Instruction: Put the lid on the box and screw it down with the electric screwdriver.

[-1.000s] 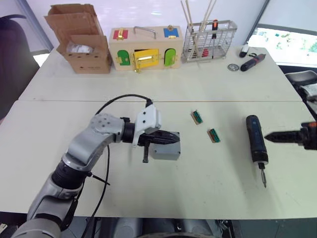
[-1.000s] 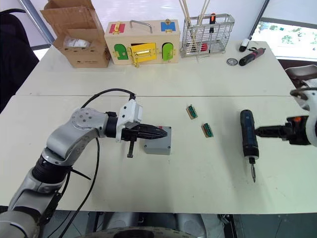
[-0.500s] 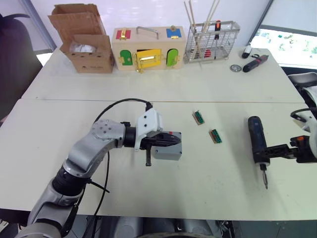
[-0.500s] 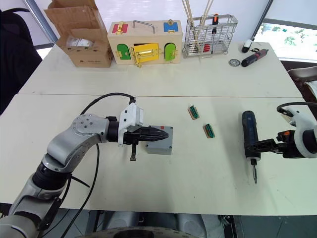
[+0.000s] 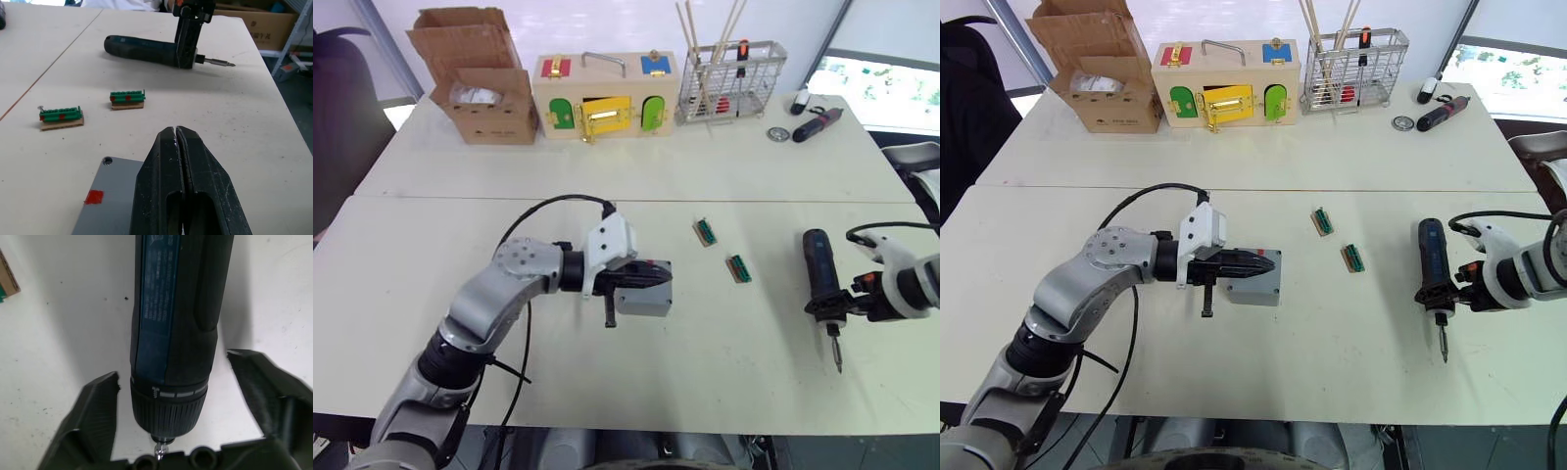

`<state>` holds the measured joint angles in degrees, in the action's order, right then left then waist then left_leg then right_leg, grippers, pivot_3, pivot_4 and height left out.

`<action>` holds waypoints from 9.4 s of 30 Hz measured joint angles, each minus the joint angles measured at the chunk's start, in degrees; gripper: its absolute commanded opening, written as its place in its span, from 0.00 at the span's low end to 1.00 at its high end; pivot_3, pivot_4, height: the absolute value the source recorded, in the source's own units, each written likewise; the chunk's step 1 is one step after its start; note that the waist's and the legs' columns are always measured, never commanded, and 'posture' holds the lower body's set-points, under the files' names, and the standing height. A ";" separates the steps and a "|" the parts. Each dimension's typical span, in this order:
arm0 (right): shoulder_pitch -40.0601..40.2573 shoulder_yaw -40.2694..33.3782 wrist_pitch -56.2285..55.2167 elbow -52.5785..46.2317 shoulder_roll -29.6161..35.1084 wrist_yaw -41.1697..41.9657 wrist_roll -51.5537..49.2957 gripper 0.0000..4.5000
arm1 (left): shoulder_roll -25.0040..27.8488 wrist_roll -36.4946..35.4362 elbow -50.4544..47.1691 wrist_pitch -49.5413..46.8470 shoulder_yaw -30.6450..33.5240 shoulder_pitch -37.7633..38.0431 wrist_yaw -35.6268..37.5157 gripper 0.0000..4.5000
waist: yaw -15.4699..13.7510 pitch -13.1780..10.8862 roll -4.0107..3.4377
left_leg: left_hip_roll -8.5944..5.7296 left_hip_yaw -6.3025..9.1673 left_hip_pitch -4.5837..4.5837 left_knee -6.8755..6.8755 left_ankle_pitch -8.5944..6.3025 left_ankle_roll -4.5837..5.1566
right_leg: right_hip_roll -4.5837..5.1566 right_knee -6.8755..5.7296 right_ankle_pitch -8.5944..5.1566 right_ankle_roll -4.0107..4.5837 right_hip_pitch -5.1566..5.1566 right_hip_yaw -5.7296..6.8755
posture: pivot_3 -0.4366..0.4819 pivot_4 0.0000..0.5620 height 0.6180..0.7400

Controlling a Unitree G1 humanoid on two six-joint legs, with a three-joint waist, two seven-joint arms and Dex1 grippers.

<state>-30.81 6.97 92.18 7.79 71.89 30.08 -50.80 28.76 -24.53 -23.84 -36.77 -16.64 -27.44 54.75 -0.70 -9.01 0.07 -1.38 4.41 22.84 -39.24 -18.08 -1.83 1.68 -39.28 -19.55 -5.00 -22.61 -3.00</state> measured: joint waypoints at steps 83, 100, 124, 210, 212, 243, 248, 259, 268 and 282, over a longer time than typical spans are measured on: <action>23.60 -1.64 -77.87 -34.89 -57.26 -4.53 32.05 0.41 | 6.12 8.56 15.01 8.36 -2.32 -4.99 11.08 0.00 | 1.83 -0.01 -0.35 | -0.07 0.08 0.30 -0.06 0.40 -0.70 | -0.05 -0.77 0.00 0.02 -0.69 0.01 | 0.48 0.27 1.00; 23.61 -0.53 -80.67 -33.15 -58.29 -4.91 33.60 0.41 | 6.13 8.87 14.80 8.02 -2.28 -4.87 10.92 0.00 | 1.82 0.00 -0.32 | -0.06 0.08 0.13 -0.05 0.38 -0.67 | -0.05 -0.78 0.00 0.02 -0.51 0.01 | 0.48 0.27 1.00; 27.60 2.80 -87.71 -31.60 -57.56 -4.49 39.65 0.41 | 6.05 9.65 14.79 7.44 -2.40 -4.29 10.36 0.00 | 1.80 0.37 0.01 | -0.03 0.15 -0.71 0.09 0.17 -0.31 | -0.10 -0.64 -0.02 0.03 0.33 0.02 | 0.48 0.27 1.00; 29.13 3.81 -85.79 -29.88 -57.69 -5.02 40.46 0.41 | 7.37 13.98 14.20 11.19 -5.13 -2.54 11.41 0.00 | 1.50 2.27 0.55 | 0.03 0.43 -2.71 1.92 0.09 -0.21 | 0.01 1.24 -0.28 0.32 2.40 0.16 | 0.48 0.27 1.00; 29.13 3.82 -85.79 -29.88 -57.69 -4.98 40.46 0.41 | 7.36 14.00 14.20 11.20 -5.13 -2.54 11.40 0.00 | 1.50 2.28 0.53 | 0.03 0.43 -2.72 1.94 0.09 -0.21 | 0.01 1.24 -0.28 0.32 2.39 0.16 | 0.48 0.27 1.00; 3.46 -19.59 -42.99 -39.01 -41.43 -10.55 -1.00 0.41 | 8.35 6.39 14.23 4.68 1.47 -2.64 12.67 0.00 | 1.68 0.14 0.06 | 0.01 0.44 -1.18 1.89 0.20 -0.37 | 0.09 1.13 -0.24 0.34 0.90 0.26 | 0.48 0.27 1.00; -2.41 -23.79 -35.38 -32.31 -40.08 -16.90 -9.06 0.41 | 8.49 5.11 15.28 3.16 3.58 -5.79 12.52 0.00 | 1.51 0.11 0.02 | 0.00 0.42 0.13 1.25 0.39 -0.71 | 0.10 0.82 -0.23 0.32 -0.19 0.35 | 0.48 0.27 1.00; -2.50 -31.22 -9.63 -18.93 -14.77 -19.40 -22.53 0.41 | 4.39 0.80 17.33 4.15 4.94 -14.60 15.70 0.00 | 0.23 -0.12 0.11 | -0.07 0.31 0.58 0.91 0.36 -0.63 | 0.16 0.72 -0.16 0.20 -0.50 0.35 | 0.48 0.27 1.00; 22.19 -30.98 -0.03 -7.44 11.03 -8.50 -30.47 0.41 | -0.28 -0.86 12.49 7.23 -0.70 -12.87 19.60 0.00 | 1.24 -0.37 -0.13 | 0.05 -0.04 0.43 0.62 0.08 -0.11 | -0.01 0.30 -0.16 0.19 -0.47 0.08 | 0.48 0.27 1.00; 14.36 -22.88 -0.03 -4.16 -1.51 -9.47 -15.26 0.41 | 0.10 0.05 7.78 5.63 -1.60 -5.47 12.46 0.00 | 1.10 -0.38 -0.21 | 0.08 0.09 0.41 0.12 0.04 -0.04 | -0.09 0.08 -0.11 0.20 -0.33 0.09 | 0.48 0.27 1.00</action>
<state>-16.45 -15.91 92.15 3.63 70.38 20.61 -66.06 28.85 -24.49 -16.06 -31.13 -18.24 -32.91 67.21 0.40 -9.39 -0.14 -1.30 4.50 23.25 -39.12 -18.04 -1.88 1.60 -39.20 -19.66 -4.80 -22.94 -2.91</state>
